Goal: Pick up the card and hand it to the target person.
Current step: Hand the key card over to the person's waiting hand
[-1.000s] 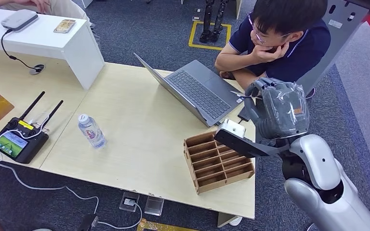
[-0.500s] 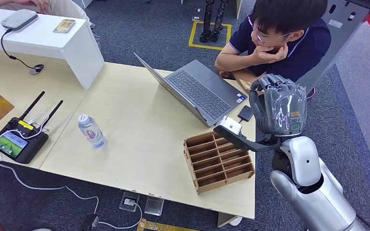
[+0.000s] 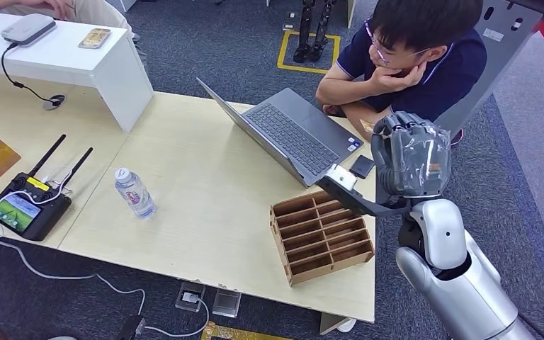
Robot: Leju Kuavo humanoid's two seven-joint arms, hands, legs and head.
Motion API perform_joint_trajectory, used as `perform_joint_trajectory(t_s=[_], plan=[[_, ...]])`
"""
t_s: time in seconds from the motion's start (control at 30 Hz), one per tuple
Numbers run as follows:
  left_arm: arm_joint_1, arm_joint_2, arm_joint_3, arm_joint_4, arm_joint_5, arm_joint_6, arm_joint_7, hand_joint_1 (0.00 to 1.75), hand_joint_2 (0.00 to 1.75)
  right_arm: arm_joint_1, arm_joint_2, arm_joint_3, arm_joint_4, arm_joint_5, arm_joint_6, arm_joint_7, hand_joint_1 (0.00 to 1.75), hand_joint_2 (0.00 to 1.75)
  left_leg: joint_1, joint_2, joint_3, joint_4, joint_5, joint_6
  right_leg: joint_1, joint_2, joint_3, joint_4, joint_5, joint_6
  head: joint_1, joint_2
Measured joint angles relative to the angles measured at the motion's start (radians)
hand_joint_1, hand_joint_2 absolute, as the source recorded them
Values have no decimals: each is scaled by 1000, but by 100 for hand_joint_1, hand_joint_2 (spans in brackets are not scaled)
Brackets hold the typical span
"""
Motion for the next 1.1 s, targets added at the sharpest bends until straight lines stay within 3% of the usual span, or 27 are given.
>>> perform_joint_trajectory(t_s=[1.1], plan=[[0,0,0,0,-10,0,3,0,175,4,7,-5,41,-10,-1,12,140,175,0,0,0,0,0,0,0,0,0,0,0,0,0,0]])
